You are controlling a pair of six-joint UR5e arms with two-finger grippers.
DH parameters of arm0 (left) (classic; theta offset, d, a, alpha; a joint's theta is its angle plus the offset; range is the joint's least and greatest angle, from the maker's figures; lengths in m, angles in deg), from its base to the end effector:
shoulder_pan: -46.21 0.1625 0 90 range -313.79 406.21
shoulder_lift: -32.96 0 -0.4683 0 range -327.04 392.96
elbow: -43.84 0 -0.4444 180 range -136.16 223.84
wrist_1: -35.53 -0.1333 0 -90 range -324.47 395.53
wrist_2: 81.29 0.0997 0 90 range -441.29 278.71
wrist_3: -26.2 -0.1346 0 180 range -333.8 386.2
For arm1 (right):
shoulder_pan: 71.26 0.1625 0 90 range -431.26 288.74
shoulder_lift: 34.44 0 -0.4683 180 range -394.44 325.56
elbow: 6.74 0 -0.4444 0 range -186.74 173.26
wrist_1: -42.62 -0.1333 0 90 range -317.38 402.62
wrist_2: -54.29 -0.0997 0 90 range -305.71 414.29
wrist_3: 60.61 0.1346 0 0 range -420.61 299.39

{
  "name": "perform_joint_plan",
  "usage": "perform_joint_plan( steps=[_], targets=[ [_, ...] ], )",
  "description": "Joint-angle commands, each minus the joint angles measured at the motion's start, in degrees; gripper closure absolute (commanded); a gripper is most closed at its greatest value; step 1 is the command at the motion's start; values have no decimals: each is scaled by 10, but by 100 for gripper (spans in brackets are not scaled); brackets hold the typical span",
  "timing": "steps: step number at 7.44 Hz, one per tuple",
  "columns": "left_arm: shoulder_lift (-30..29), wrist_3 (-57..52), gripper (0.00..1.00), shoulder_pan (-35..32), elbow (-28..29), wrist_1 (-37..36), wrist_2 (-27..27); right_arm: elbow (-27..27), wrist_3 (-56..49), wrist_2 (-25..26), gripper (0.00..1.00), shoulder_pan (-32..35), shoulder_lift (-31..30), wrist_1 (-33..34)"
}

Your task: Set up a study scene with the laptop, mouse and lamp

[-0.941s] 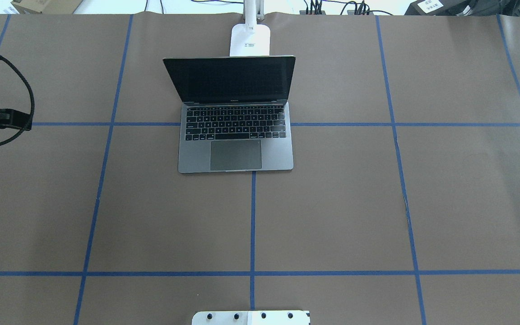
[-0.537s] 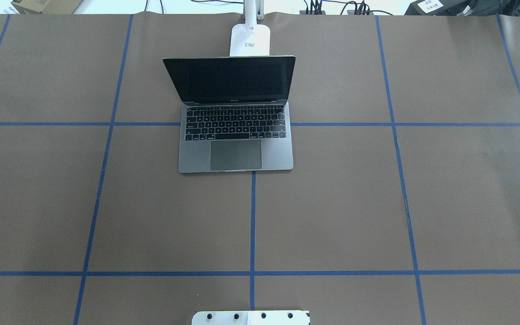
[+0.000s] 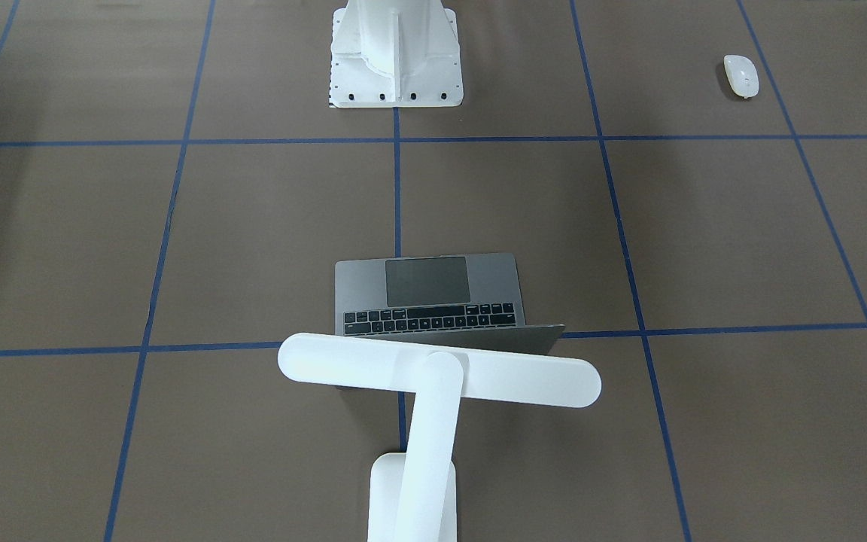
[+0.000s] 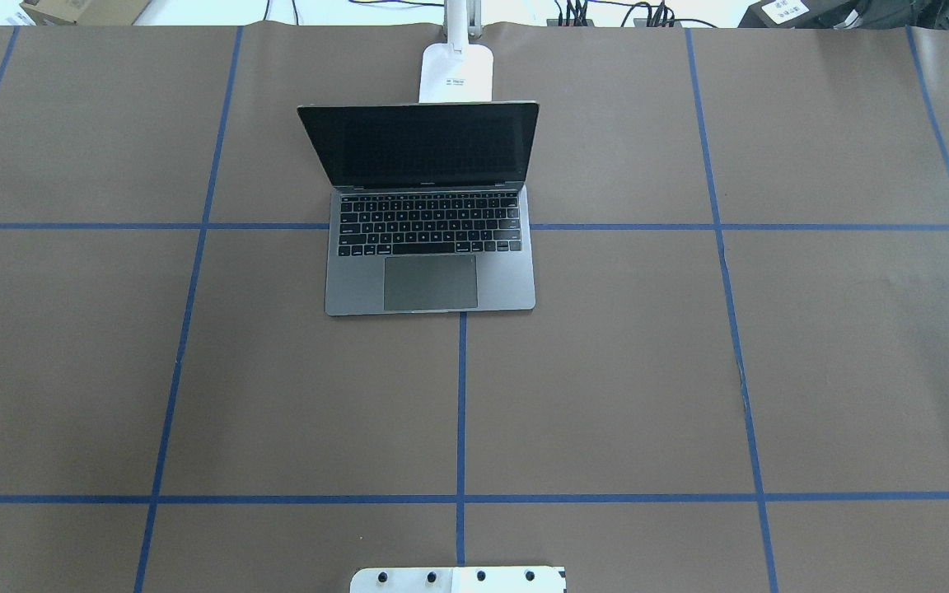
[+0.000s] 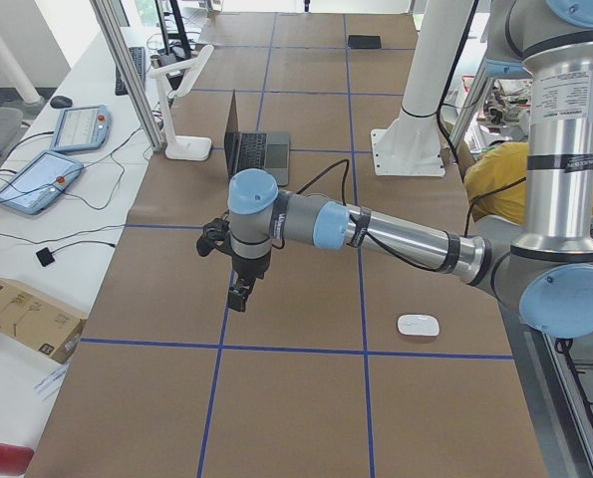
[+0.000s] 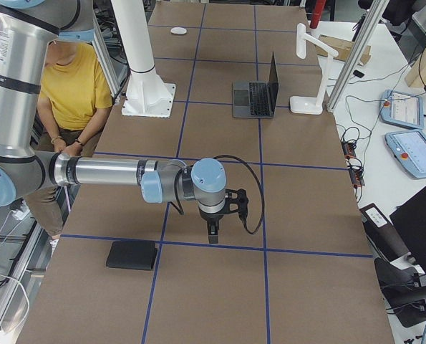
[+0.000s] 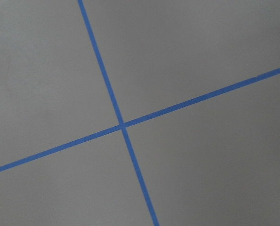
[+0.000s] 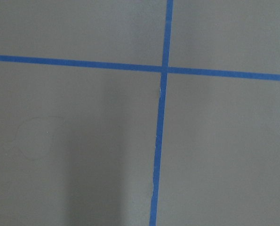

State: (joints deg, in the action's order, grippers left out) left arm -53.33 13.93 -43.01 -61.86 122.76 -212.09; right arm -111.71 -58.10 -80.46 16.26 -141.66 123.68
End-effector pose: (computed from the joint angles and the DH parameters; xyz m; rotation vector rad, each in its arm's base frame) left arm -0.0383 -0.5197 0.6221 0.2251 0.6937 0.2749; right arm 0.0205 -0.4169 0.7106 0.0767 -0.7842 -0.0451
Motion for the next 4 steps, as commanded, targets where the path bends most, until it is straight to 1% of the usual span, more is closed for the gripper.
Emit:
perform_joint_plan(
  steps=[1,2,3,4],
  targets=[
    [9,-9,0,-8,5,2,-7,-2,-3,-43,0,-2,-99,-77],
    [9,-9,0,-8,4,2,-7,2,16,-51,0,-2,-121,-76],
    [13,-9,0,-8,4,3,-7,3,101,-43,1,-1,-135,-76],
    [23,-9,0,-9,4,21,-7,3,180,-25,2,-1,-138,-74]
  ],
)
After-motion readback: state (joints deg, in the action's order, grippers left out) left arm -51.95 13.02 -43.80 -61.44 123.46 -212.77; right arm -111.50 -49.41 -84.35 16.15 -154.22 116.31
